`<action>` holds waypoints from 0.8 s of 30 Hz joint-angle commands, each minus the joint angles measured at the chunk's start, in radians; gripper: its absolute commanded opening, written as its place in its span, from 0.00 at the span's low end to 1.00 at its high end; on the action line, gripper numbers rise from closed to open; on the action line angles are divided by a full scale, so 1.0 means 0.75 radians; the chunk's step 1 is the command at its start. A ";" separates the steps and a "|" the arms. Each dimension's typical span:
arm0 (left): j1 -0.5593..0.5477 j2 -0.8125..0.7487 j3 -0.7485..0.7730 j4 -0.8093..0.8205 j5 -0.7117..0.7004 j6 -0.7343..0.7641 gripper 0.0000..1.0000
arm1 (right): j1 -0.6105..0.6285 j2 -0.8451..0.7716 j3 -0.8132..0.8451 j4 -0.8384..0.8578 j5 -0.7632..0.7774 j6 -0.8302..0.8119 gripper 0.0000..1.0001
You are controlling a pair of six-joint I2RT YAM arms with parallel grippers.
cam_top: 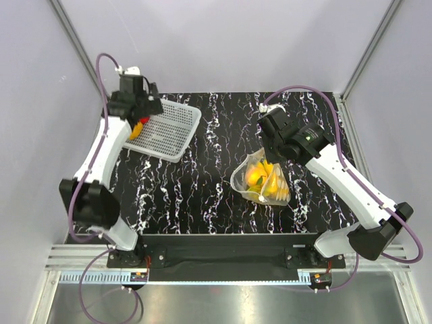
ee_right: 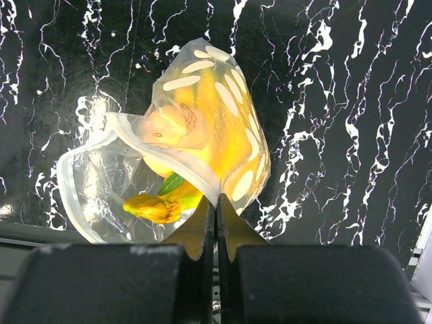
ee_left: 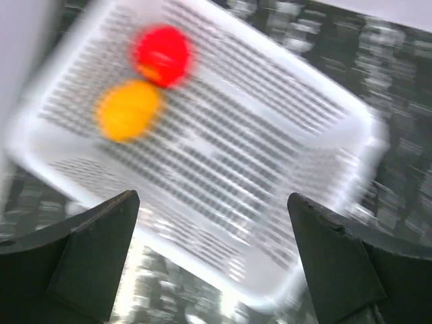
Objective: Place the food in the zip-top bag and seal the zipper
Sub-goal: Pick up the fake fruit from the bin.
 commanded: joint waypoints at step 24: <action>0.223 0.998 0.820 -0.354 -0.253 0.737 0.98 | 0.003 0.000 0.073 0.030 -0.069 -0.073 0.00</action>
